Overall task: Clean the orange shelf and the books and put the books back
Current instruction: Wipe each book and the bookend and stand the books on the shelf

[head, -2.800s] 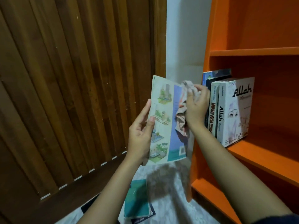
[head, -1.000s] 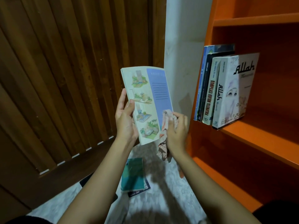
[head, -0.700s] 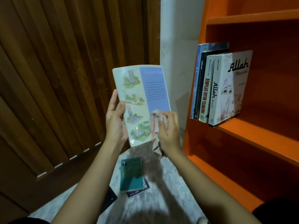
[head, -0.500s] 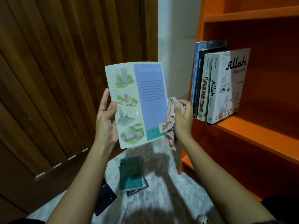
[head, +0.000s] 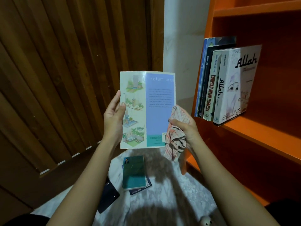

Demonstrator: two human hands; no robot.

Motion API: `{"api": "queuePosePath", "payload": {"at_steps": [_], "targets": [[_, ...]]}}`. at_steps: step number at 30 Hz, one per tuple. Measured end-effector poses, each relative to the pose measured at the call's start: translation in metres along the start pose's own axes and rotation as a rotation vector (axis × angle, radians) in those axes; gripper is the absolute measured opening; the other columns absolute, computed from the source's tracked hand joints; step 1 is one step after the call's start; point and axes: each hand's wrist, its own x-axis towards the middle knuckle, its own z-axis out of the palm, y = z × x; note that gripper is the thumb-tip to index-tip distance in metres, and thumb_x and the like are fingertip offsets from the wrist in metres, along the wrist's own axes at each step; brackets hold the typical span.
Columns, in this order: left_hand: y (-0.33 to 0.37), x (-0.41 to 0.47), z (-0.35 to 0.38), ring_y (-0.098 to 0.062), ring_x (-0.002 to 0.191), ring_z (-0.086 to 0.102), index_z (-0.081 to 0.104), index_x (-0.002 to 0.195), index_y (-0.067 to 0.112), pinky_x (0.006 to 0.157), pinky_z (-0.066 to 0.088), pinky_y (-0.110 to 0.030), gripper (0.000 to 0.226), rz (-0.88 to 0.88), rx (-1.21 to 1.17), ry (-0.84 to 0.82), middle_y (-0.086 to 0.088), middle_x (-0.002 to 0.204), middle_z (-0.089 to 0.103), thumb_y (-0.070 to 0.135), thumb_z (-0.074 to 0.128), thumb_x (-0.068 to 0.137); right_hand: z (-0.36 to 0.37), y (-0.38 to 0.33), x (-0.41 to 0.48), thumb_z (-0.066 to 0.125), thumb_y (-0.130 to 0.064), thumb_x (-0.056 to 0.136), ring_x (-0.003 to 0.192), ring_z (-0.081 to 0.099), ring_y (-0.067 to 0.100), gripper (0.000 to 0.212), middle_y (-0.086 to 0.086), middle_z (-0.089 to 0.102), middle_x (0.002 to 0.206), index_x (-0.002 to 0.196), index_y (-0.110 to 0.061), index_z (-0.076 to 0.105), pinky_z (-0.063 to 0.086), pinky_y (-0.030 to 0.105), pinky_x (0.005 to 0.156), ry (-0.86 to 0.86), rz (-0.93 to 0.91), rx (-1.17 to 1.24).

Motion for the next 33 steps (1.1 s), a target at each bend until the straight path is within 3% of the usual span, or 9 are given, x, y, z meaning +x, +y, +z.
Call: {"api": "queuePosePath", "payload": {"at_steps": [2,4,7,10,15,20,28,30,33], "targets": [[-0.004,0.003,0.000,-0.011,0.092,0.069,0.045,0.134,0.030,0.067,0.059,-0.031,0.042,0.029,0.116,0.030,0.007,0.115,0.066,0.011,0.048,0.097,0.001,0.002,-0.001,0.072,0.004,0.064,0.093,0.068,0.032,0.063,0.017,0.067,0.110,0.122,-0.010,0.055,0.058,0.042,0.075,-0.018,-0.006,0.040],[-0.008,0.007,0.002,-0.007,0.106,0.063,0.044,0.137,0.024,0.067,0.057,-0.017,0.043,0.098,0.357,0.071,0.011,0.126,0.054,0.012,0.049,0.097,0.002,0.006,0.000,0.075,0.005,0.063,0.098,0.067,0.034,0.066,0.018,0.066,0.113,0.124,-0.009,0.055,0.057,0.045,0.079,0.009,-0.029,0.034],[-0.009,0.009,0.010,-0.001,0.128,0.029,0.049,0.136,0.019,0.077,0.043,0.000,0.042,0.175,0.695,0.100,0.004,0.147,0.028,0.010,0.052,0.095,0.004,0.010,0.002,0.073,0.006,0.068,0.103,0.065,0.034,0.063,0.017,0.065,0.117,0.126,-0.012,0.055,0.052,0.051,0.086,0.010,-0.048,-0.022],[-0.006,0.003,0.026,0.000,0.125,0.026,0.045,0.139,0.021,0.098,0.043,-0.022,0.045,0.165,0.762,0.032,0.003,0.148,0.027,0.014,0.053,0.095,0.008,0.012,-0.002,0.068,0.009,0.074,0.100,0.067,0.029,0.050,0.013,0.067,0.112,0.115,-0.019,0.060,0.055,0.047,0.081,-0.003,-0.093,-0.116],[-0.004,0.000,0.041,-0.011,0.125,0.037,0.013,0.148,0.038,0.095,0.040,-0.032,0.071,0.147,0.765,-0.149,-0.002,0.147,0.029,0.045,0.054,0.091,0.015,0.020,-0.008,0.067,0.008,0.077,0.098,0.068,0.023,0.048,0.012,0.067,0.111,0.116,-0.019,0.059,0.057,0.029,0.070,-0.084,-0.198,-0.253],[-0.004,-0.005,0.043,-0.017,0.137,0.032,-0.002,0.139,0.055,0.106,0.039,-0.048,0.085,0.237,0.795,-0.168,0.004,0.154,0.023,0.064,0.055,0.076,0.021,0.022,-0.014,0.066,0.011,0.077,0.105,0.065,0.018,0.049,0.008,0.065,0.114,0.115,-0.021,0.059,0.055,0.025,0.079,-0.124,-0.313,-0.330],[0.006,-0.002,0.049,-0.021,0.134,0.039,-0.003,0.145,0.047,0.104,0.040,-0.054,0.095,0.327,0.847,-0.042,0.005,0.154,0.027,0.070,0.056,0.074,0.031,0.032,-0.020,0.066,0.008,0.078,0.113,0.060,0.012,0.051,-0.002,0.063,0.117,0.120,-0.018,0.055,0.050,0.023,0.092,-0.115,-0.460,-0.469],[0.007,-0.002,0.050,-0.015,0.122,0.049,-0.004,0.147,0.040,0.100,0.046,-0.043,0.090,0.351,0.890,-0.054,0.000,0.147,0.039,0.060,0.056,0.083,0.033,0.035,-0.020,0.067,0.005,0.076,0.115,0.059,0.012,0.052,0.000,0.063,0.118,0.123,-0.017,0.056,0.048,0.027,0.096,-0.084,-0.523,-0.519],[0.007,-0.006,0.052,-0.017,0.101,0.064,-0.008,0.149,0.033,0.082,0.057,-0.034,0.080,0.404,0.894,-0.041,-0.008,0.126,0.058,0.047,0.048,0.094,0.036,0.040,-0.019,0.065,0.016,0.071,0.105,0.058,-0.004,0.058,0.002,0.063,0.110,0.123,-0.009,0.058,0.046,0.011,0.087,0.013,-0.678,-0.681]]}}
